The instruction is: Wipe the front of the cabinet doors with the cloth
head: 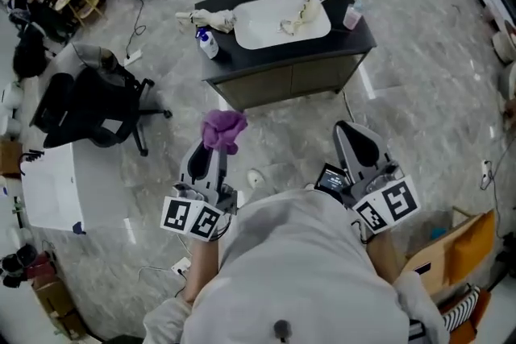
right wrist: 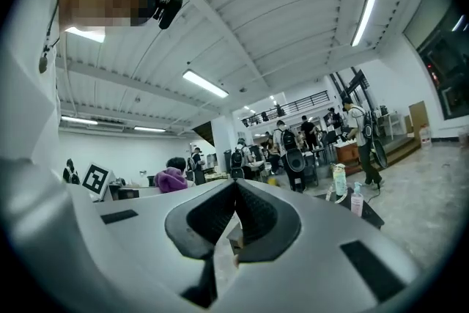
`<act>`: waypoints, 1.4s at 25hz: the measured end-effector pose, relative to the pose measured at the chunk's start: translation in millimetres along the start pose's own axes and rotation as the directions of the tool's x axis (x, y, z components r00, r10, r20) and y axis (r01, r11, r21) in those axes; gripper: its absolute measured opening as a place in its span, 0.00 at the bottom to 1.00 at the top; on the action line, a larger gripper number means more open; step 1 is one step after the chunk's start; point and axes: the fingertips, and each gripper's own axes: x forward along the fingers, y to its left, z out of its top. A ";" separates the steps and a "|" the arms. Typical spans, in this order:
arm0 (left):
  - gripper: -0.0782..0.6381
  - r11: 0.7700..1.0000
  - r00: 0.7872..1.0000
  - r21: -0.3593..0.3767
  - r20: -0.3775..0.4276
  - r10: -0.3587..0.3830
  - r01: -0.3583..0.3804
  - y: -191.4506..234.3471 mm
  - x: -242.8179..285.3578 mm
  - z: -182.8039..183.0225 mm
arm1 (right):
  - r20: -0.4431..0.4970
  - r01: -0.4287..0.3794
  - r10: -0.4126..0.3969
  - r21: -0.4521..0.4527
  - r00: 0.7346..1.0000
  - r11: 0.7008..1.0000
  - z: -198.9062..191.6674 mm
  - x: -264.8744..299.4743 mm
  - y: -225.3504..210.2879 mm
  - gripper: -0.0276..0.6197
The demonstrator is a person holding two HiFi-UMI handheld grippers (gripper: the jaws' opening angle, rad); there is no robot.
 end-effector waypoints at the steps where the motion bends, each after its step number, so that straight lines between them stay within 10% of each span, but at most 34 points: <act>1: 0.21 1.000 1.000 0.000 -0.003 0.002 -0.002 -13.5 2.4 -6.6 | -0.005 0.002 -0.002 0.004 1.000 1.000 -2.3 -13.1 -8.9 0.09; 11: 0.21 1.000 1.000 0.006 -0.023 0.011 -0.011 -116.7 -14.9 -49.6 | -0.013 -0.003 0.003 0.018 1.000 1.000 -14.9 -105.8 -56.8 0.09; 35: 0.21 0.995 0.996 0.009 0.003 0.095 -0.095 -144.0 -57.6 -59.6 | 0.012 0.020 -0.021 0.051 1.000 0.998 -16.7 -155.3 -72.3 0.09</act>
